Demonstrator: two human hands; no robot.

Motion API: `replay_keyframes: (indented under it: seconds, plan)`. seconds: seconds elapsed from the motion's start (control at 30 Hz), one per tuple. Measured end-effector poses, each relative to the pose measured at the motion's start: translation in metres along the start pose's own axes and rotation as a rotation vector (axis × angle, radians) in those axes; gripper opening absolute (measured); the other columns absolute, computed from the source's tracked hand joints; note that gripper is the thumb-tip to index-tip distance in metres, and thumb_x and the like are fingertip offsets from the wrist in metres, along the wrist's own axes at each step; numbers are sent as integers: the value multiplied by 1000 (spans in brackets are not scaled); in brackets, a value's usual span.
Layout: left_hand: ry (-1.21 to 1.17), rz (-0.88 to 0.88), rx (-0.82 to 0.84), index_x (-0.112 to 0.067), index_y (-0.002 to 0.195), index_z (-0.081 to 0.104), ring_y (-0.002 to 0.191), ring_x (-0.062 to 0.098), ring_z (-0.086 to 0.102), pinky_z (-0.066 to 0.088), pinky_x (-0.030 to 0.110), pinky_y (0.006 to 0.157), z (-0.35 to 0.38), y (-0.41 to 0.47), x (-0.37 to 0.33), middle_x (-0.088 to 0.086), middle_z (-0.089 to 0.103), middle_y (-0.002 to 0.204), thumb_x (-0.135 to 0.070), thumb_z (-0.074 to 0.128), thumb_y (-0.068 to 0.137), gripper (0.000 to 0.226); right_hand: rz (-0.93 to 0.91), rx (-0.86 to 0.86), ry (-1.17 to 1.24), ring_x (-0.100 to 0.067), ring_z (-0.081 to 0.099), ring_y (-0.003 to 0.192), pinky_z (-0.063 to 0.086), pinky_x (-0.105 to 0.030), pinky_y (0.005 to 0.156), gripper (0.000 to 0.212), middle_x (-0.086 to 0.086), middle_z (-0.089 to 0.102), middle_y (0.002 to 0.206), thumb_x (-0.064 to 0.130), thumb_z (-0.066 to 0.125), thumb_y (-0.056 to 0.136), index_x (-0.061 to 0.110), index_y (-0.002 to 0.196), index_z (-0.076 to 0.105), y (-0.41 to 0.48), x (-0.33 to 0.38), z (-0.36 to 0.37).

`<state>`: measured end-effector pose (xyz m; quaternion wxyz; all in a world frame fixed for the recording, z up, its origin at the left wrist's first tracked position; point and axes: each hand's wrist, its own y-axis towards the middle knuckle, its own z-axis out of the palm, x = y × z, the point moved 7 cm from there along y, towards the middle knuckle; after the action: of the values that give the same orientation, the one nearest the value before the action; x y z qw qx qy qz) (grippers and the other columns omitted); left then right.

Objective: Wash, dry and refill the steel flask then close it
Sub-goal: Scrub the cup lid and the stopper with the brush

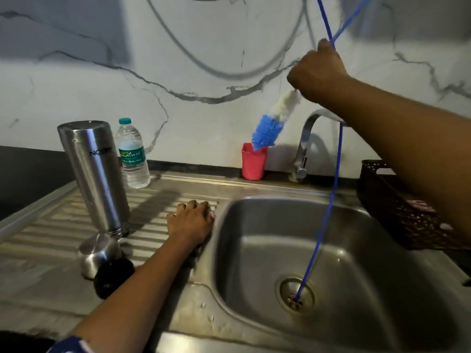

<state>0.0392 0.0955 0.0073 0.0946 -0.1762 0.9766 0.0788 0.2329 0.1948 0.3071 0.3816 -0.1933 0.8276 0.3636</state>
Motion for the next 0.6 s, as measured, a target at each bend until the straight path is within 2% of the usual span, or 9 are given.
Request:
replay_keyframes:
  seconds: [0.1,0.23,0.43,0.6]
  plan:
    - [33,-16,-23,-36,133,44,130,26,37,31,48,101,0,5,0,-1,43,141,-52,29,96,44,-62,-26,-91,-29,59,98,32,-41,100,14,-12,66,99,12,61,87,13,101,63,38,10,11]
    - [36,-12,-43,-34,135,43,130,25,37,31,49,101,3,6,-1,-1,42,143,-51,27,96,45,-158,-43,-77,-30,59,99,33,-43,103,18,-12,66,101,10,62,86,14,103,66,75,36,33]
    - [38,-15,-60,-35,137,41,131,24,36,30,48,101,5,8,-1,-3,41,144,-52,25,97,46,-225,24,-23,-34,45,121,14,-51,113,21,-15,60,121,11,56,90,13,109,66,108,80,74]
    - [49,-18,-76,-35,137,40,132,23,35,31,47,101,4,8,-1,-5,41,142,-53,24,97,46,-215,7,23,-38,39,127,20,-52,113,28,-17,56,126,6,51,92,9,118,63,121,107,99]
